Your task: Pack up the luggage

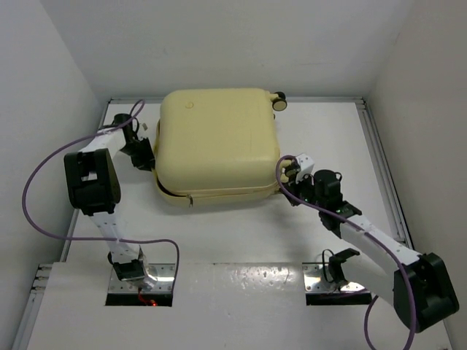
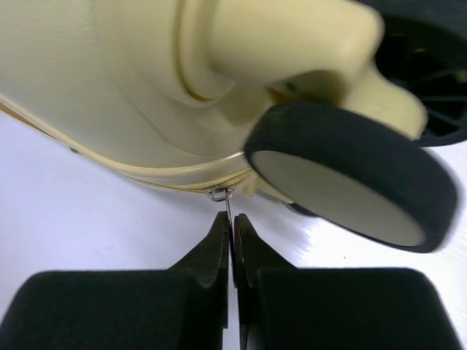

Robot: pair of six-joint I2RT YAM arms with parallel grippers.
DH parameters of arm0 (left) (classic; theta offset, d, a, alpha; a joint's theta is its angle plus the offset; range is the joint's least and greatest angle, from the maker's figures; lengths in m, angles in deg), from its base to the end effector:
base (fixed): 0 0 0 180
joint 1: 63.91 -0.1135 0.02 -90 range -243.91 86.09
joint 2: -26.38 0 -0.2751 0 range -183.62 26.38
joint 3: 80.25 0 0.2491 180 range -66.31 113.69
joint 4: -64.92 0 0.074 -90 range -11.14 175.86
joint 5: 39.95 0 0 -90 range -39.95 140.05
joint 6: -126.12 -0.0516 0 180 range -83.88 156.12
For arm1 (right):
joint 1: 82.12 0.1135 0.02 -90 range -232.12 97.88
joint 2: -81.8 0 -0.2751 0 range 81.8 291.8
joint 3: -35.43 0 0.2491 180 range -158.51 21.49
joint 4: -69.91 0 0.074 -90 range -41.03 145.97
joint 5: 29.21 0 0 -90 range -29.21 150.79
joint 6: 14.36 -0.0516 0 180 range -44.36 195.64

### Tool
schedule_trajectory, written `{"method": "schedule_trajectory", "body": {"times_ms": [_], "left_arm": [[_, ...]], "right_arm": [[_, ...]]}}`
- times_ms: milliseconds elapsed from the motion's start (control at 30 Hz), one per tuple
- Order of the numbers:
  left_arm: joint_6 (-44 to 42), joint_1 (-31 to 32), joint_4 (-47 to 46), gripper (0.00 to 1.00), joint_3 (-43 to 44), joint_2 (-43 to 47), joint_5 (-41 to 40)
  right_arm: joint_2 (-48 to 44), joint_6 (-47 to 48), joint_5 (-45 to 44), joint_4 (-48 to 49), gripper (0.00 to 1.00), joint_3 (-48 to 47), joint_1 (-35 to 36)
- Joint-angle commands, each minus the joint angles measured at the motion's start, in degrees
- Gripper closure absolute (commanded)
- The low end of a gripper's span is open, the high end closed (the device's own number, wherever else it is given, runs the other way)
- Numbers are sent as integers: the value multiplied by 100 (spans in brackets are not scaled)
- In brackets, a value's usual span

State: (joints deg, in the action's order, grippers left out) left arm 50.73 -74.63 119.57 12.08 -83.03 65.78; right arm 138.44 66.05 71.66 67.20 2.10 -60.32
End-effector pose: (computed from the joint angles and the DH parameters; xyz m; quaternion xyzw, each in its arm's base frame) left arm 0.3841 0.0585 0.1824 -0.1932 0.9590 -0.1404 0.1526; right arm 0.1909 0.0868 0.1900 -0.1397 0.8342 0.2200 0.4860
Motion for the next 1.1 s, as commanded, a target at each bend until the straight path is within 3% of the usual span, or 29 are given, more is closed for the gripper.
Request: {"method": "schedule_trajectory", "body": {"times_ms": [0, 200, 400, 633, 1067], "left_arm": [[-538, -703, -740, 100, 491, -598, -1494], [-600, -703, -740, 100, 1334, -1196, -1722], [-775, -703, -793, 100, 2547, -1960, -1645], [-890, -520, -1083, 100, 2963, -2269, -1300], [-644, -387, -1311, 100, 3876, -3077, -1819]], "right_arm": [[-119, 474, -789, 151, 100, 15, -685], [514, 598, -639, 968, 100, -257, -1344], [1717, 791, -438, 1857, 100, -766, -1986], [2869, 1123, -367, 2638, 100, -1417, -2145], [4662, 994, -648, 2806, 100, -3219, -2848]]}}
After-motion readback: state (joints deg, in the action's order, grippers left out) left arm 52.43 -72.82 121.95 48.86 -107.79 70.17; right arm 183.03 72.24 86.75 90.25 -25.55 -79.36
